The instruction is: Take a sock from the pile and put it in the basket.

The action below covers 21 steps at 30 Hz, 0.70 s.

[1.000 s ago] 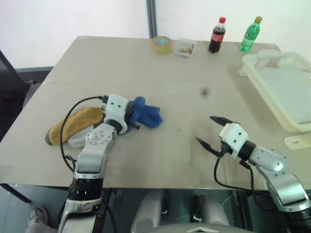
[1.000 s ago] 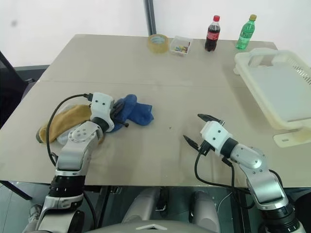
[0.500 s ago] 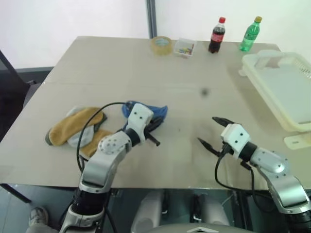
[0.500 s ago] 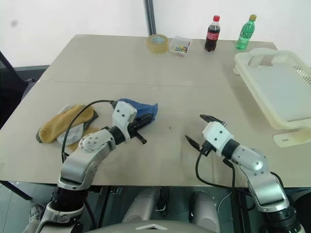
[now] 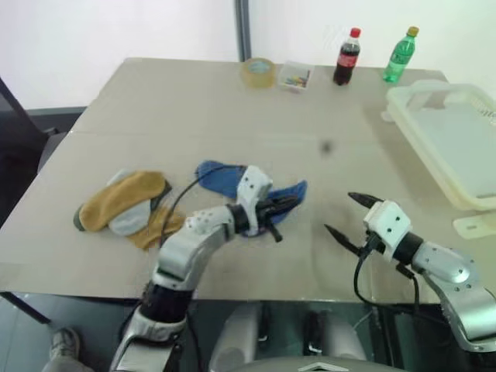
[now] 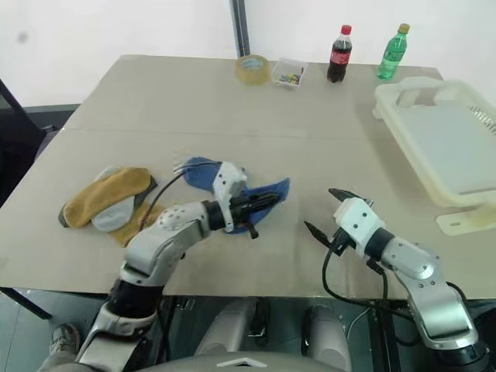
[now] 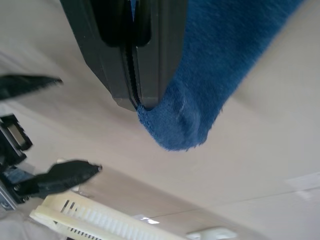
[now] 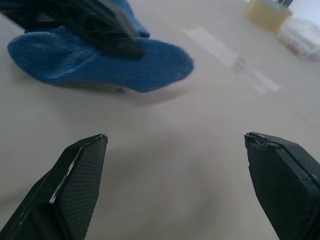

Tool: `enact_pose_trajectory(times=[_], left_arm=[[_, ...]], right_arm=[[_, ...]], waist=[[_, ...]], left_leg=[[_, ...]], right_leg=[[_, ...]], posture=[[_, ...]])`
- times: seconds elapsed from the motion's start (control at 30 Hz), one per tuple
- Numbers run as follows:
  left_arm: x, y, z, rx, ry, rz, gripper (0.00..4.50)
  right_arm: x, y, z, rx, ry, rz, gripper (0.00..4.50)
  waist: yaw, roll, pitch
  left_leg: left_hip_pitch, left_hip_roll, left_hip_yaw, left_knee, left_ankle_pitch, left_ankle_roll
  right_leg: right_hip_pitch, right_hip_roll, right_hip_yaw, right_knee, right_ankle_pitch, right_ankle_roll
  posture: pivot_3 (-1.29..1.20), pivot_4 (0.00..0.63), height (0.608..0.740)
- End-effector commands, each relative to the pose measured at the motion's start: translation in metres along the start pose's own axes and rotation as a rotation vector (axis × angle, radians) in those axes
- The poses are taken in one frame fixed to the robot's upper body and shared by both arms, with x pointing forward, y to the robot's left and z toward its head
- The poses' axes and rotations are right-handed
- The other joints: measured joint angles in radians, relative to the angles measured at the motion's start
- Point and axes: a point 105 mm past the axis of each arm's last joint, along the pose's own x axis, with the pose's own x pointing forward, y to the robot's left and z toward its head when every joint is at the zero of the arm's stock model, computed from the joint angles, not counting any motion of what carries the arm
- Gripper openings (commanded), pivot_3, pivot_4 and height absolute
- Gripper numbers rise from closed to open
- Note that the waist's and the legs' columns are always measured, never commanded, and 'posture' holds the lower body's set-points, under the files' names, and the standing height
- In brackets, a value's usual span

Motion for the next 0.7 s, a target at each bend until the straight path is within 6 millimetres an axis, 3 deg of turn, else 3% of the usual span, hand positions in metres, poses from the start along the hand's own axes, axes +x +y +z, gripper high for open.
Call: enact_pose_trajectory(times=[0.03, 0.23, 0.37, 0.47, 0.5, 0.6, 0.7], left_arm=[[0.036, -0.016, 0.008, 0.041, -0.06, -0.095, 0.06], [0.062, -0.018, -0.008, 0.093, -0.04, -0.082, 0.06], [0.053, -0.015, 0.001, 0.111, -0.1, -0.084, 1.24], [0.035, 0.003, 0.017, 0.123, -0.141, 0.02, 2.55], [0.025, 0.009, 0.021, 0.134, -0.144, 0.053, 2.78], [-0.003, 0.017, 0.025, 0.117, -0.124, 0.097, 2.78], [-0.022, 0.016, 0.016, 0.104, -0.047, 0.099, 2.78]], right_arm=[[-0.017, -0.011, 0.012, -0.047, -0.012, -0.01, 4.5], [-0.022, -0.015, 0.014, -0.069, -0.007, -0.044, 4.5], [-0.019, -0.011, 0.016, -0.065, -0.018, -0.042, 4.5], [-0.015, -0.008, 0.019, -0.061, -0.036, -0.036, 4.5], [-0.013, -0.007, 0.019, -0.061, -0.04, -0.031, 4.5], [-0.008, -0.006, 0.019, -0.054, -0.056, -0.013, 4.5], [-0.004, -0.003, 0.021, -0.052, -0.076, 0.02, 4.5]], waist=[[-0.002, -0.001, 0.0], [-0.006, -0.001, 0.001], [-0.005, -0.001, 0.001], [-0.007, -0.001, 0.001], [-0.008, -0.001, 0.001], [-0.014, -0.001, 0.001], [-0.014, -0.001, 0.001]], left_leg=[[0.0, 0.0, 0.0, 0.0, 0.0, 0.0], [-0.001, 0.001, 0.0, 0.0, -0.001, 0.002], [-0.001, 0.001, 0.0, 0.001, -0.003, 0.005], [-0.001, 0.001, 0.0, 0.001, -0.003, 0.006], [-0.001, 0.001, 0.0, 0.001, -0.003, 0.005], [-0.001, 0.001, 0.0, 0.001, -0.003, 0.005], [-0.001, 0.001, -0.001, 0.001, -0.001, 0.001]], right_leg=[[0.0, 0.0, 0.0, 0.0, 0.001, -0.001], [0.0, 0.001, 0.0, 0.0, 0.002, -0.002], [-0.001, 0.001, 0.0, 0.0, 0.001, -0.001], [-0.001, 0.0, 0.0, 0.0, 0.001, 0.0], [-0.001, 0.0, 0.0, 0.0, 0.001, 0.0], [-0.001, 0.0, 0.0, 0.0, 0.001, -0.001], [0.0, 0.0, 0.0, 0.0, 0.001, -0.001]], posture=[[0.0, 0.15, 0.74], [0.0, 0.15, 0.74], [0.0, 0.15, 0.74], [0.0, 0.15, 0.74], [0.0, 0.15, 0.74], [0.0, 0.15, 0.74], [0.0, 0.15, 0.74]])
